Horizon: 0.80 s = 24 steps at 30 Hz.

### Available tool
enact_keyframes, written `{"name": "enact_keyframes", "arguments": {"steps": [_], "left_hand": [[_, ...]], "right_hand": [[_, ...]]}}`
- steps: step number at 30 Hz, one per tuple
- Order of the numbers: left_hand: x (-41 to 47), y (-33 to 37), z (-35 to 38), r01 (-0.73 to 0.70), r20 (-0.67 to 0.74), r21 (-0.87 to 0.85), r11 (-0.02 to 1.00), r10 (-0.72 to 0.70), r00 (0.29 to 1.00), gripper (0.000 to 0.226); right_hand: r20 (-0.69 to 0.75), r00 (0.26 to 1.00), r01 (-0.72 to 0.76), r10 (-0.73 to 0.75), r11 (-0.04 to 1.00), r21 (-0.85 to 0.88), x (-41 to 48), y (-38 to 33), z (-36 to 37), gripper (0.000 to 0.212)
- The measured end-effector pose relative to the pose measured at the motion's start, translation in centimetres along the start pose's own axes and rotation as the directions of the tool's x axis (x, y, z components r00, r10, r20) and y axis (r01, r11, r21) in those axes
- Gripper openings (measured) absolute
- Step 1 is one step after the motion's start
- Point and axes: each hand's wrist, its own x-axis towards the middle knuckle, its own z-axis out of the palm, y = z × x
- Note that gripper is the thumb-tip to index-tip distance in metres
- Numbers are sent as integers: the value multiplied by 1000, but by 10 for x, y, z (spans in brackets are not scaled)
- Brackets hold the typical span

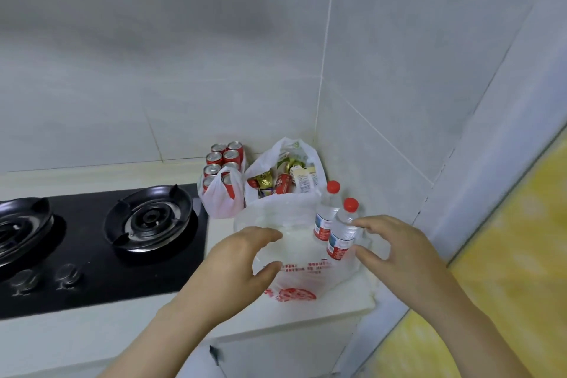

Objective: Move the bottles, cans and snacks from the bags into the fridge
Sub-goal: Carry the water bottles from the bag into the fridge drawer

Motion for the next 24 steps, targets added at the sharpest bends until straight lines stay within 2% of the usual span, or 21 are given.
{"name": "enact_keyframes", "arguments": {"steps": [6, 12, 17, 21, 24], "left_hand": [[70, -26, 13, -49, 64, -57, 997, 53, 997, 45], [145, -58, 35, -102, 143, -93, 990, 114, 983, 47], [189, -78, 60, -142, 223, -117, 983, 165, 961, 51], [214, -83, 83, -146, 273, -160, 976, 186, 944, 53], [226, -79, 100, -140, 304, -197, 970, 196, 932, 55]], "right_hand": [[-63, 991, -118, 121, 992, 48, 52, 21, 24, 41], [-174, 951, -248, 255, 967, 61, 91, 29, 51, 32], [-169, 929, -340, 331, 940, -30, 115, 36, 68, 38], [-153, 910, -393, 385, 919, -24, 127, 46, 80, 41], [-148, 906, -393, 397, 918, 55, 129, 59, 90, 35]]}}
